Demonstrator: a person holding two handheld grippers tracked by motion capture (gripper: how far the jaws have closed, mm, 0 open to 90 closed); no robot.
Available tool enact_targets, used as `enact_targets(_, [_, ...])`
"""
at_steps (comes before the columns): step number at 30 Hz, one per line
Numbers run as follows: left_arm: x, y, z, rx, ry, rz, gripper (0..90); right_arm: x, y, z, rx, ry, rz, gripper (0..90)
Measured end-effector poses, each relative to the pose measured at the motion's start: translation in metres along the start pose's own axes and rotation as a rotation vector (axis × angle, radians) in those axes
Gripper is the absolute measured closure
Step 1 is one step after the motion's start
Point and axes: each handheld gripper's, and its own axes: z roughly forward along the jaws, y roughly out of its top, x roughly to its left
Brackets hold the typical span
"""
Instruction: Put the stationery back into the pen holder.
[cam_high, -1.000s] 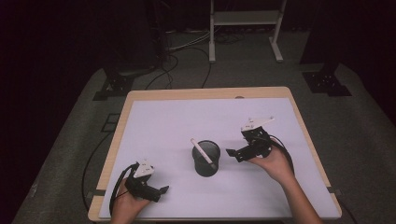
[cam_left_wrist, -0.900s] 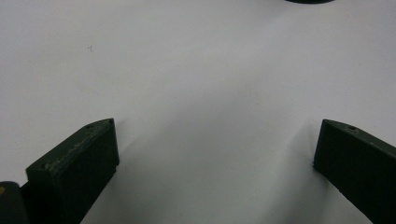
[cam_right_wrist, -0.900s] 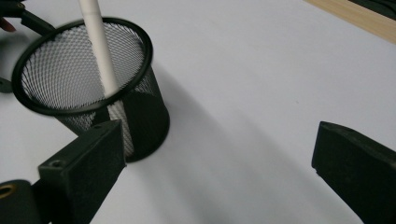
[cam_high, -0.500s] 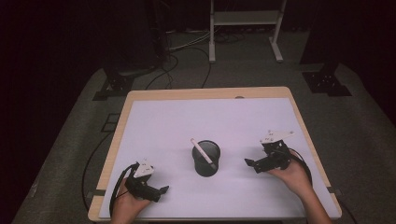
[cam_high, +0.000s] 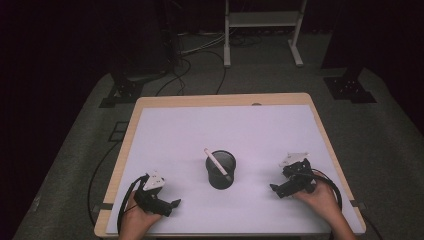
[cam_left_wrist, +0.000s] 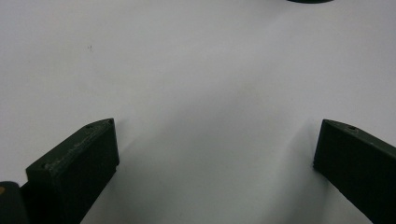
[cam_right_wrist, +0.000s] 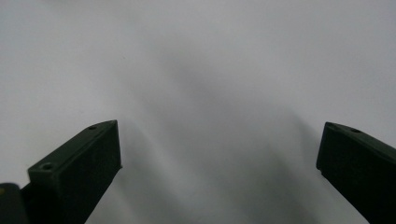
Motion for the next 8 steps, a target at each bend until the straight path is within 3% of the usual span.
enact_targets(2, [0.0, 0.0, 0.0, 0.0, 0.0, 0.0, 0.0, 0.0004, -0.0003, 0.0057, 0.018, -0.003, 0.005, 0.0])
enact_targets(8, [0.0, 0.0, 0.0, 0.0, 0.0, 0.0, 0.0, -0.0042, -0.0028, 0.008, -0.001, 0.032, 0.045, 0.0])
